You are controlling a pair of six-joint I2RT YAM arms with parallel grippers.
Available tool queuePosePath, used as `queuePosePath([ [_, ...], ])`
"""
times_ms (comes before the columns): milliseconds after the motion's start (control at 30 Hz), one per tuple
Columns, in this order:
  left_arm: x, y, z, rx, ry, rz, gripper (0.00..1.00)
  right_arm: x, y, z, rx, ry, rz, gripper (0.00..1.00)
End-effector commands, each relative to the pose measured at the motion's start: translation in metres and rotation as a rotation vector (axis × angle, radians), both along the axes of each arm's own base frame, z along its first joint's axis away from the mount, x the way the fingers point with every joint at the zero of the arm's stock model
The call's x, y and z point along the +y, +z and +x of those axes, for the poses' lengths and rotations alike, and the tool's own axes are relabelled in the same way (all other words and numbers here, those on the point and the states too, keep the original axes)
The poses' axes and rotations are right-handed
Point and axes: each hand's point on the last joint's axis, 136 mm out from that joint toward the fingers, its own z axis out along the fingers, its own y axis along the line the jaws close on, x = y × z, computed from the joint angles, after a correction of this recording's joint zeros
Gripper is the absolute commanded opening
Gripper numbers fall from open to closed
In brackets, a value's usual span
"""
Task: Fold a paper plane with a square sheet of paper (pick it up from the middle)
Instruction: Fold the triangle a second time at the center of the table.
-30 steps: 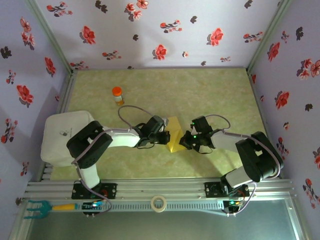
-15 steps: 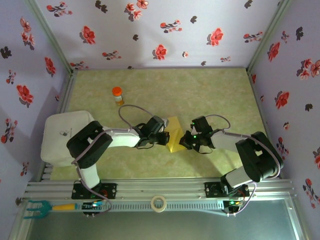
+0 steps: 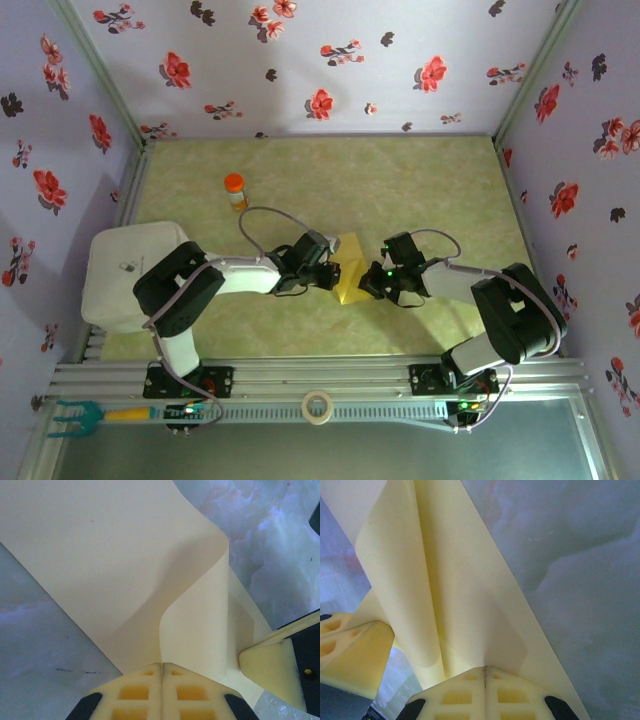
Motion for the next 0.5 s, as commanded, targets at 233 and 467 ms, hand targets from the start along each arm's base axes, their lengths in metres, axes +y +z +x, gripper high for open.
queuePosePath([
  [233, -0.0036, -0.0009, 0.0053, -0.019, -0.027, 0.025, 0.05, -0.0068, -0.0102, -0.0095, 0.033, 0.011, -0.041, 0.02],
  [467, -0.0016, -0.0025, 0.0073, -0.023, -0.033, 0.032, 0.05, -0.0065, -0.0103, -0.0109, 0.036, 0.019, -0.040, 0.02],
])
